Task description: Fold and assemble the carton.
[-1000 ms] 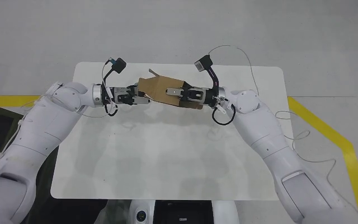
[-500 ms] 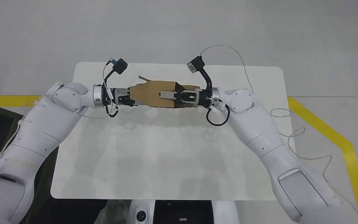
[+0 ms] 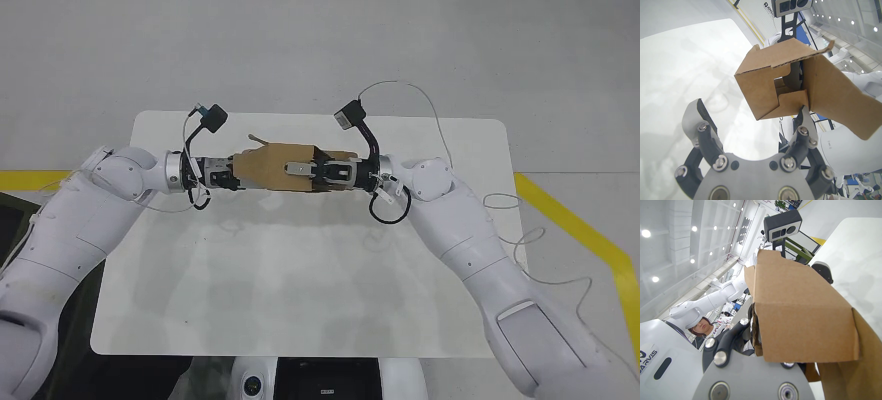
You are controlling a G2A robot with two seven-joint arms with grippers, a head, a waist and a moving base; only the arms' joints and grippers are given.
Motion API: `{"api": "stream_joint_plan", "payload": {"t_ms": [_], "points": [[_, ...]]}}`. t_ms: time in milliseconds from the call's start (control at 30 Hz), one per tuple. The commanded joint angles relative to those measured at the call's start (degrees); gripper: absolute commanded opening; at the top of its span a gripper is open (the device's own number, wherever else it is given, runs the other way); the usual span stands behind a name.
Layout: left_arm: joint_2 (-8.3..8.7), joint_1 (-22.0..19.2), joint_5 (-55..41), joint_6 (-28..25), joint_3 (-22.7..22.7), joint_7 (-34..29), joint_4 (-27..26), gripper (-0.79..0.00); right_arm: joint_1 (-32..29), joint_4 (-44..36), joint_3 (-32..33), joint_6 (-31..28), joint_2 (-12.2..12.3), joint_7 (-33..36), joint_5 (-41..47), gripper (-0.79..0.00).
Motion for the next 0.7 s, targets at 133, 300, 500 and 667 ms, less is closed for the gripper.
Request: {"api": "stream_joint_plan", "payload": {"t_ms": [133,300,500,667], "points": [[0.04,-0.61,-0.31,-0.21,0.17,0.21,1.43,0.0,0.09,0.29,0.14,0.16,-0.11,0.79,0.1,-0.785],[-0.02,-1.89,-1.14,-1.06,-0.59,1.06,4.65,0.0,0.05,1.36,0.79,0.93,0.11,2.06,0.01,-0.785],[0.04,-3.51,-3.4,-1.06,-1.45,1.06,8.45,0.0,-0.38,1.23,0.85,2.03,0.34,5.05,-0.3,-0.785],[-0.49,-4.45,-4.26,-0.94,-1.33,0.94,10.29,0.0,-0.52,0.39,-0.3,2.63,-0.11,6.88,0.66,-0.785]]}}
